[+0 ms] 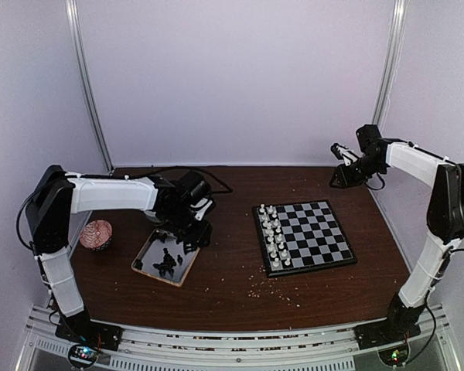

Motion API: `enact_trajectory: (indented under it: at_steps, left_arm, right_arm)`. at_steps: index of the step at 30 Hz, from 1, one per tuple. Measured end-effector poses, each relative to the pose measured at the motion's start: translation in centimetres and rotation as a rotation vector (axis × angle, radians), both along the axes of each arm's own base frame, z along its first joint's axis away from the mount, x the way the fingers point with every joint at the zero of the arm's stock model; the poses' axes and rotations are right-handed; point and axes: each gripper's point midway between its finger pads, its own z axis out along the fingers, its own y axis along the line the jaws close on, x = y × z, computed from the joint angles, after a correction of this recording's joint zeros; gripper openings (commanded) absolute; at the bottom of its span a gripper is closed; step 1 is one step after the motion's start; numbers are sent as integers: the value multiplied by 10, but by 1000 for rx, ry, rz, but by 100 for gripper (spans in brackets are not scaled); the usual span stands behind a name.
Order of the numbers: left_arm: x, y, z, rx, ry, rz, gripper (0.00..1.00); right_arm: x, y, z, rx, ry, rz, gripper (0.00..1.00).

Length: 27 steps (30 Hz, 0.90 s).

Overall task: Set up the chess pieces on the board
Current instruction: Move the storage box to the center of the board, then move the chessboard to the center of the board.

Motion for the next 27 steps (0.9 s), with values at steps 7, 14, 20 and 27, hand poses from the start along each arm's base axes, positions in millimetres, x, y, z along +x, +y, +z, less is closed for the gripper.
enact_trajectory:
  at_steps: [7,14,20,27]
  left_arm:
    - [-15,-43,58,-114,-122,-85,48]
    - [-39,-83,50,-178,-118,-186,46]
    - [-50,-97,46,-201,-122,-231,46]
    - [-55,-100,40,-214,-120,-253,46]
  right_arm:
    - [45,-14,-57,-144,119,-39,29]
    - [82,-19,-78,-269,130,-42,29]
    - [96,-15,-87,-368,124,-14,27]
    - [89,-14,-104,-467,159,62,22]
